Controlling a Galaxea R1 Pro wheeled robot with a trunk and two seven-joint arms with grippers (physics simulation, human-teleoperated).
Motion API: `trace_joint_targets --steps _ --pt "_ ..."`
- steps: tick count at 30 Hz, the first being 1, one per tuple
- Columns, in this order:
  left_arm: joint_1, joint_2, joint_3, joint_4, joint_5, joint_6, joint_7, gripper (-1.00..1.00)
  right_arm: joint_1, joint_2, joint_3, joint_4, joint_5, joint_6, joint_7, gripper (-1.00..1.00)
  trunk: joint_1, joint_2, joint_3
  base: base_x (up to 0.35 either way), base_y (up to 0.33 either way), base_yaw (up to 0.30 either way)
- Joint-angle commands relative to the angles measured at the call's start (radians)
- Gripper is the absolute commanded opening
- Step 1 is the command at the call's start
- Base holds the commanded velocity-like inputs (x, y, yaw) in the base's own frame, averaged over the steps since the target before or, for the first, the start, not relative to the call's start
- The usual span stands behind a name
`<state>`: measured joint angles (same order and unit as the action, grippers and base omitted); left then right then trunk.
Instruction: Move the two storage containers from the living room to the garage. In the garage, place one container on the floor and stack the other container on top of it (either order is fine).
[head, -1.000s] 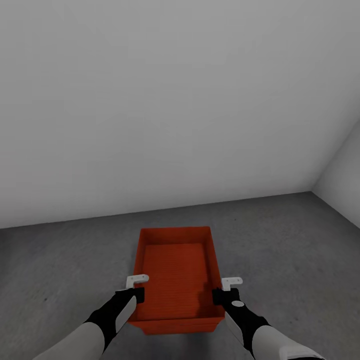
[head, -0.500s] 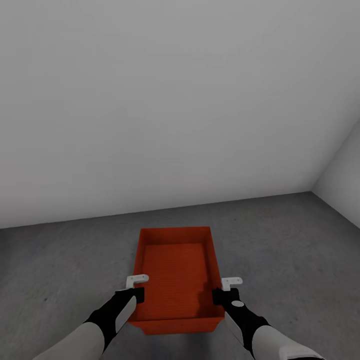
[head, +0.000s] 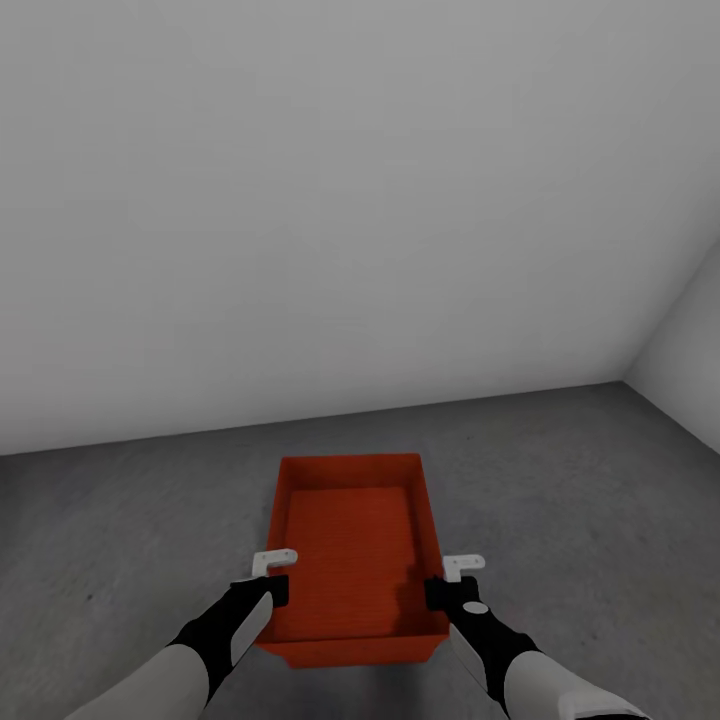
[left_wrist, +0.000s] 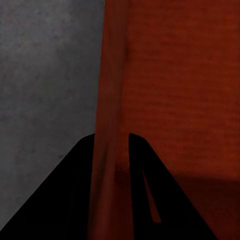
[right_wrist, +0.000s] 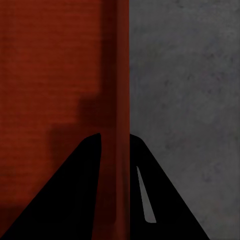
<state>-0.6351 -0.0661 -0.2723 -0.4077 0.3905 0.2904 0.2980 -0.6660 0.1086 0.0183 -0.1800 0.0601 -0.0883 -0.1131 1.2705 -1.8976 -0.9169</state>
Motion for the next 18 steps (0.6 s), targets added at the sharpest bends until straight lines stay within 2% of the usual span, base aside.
trace_joint_targets --steps 1,18 --pt "-0.002 0.002 0.035 -0.004 -0.024 -0.051 0.013 -1.0 0.0 -0.014 0.0 0.01 0.004 -0.004 -0.054 -1.0 0.004 -0.008 -0.004 0.0 0.0 0.0" --pt "-0.002 0.002 0.035 -0.005 -0.024 -0.051 0.013 -1.0 0.0 -0.014 0.0 0.01 0.003 -0.004 -0.054 -1.0 0.004 -0.008 -0.004 0.0 0.0 0.0"
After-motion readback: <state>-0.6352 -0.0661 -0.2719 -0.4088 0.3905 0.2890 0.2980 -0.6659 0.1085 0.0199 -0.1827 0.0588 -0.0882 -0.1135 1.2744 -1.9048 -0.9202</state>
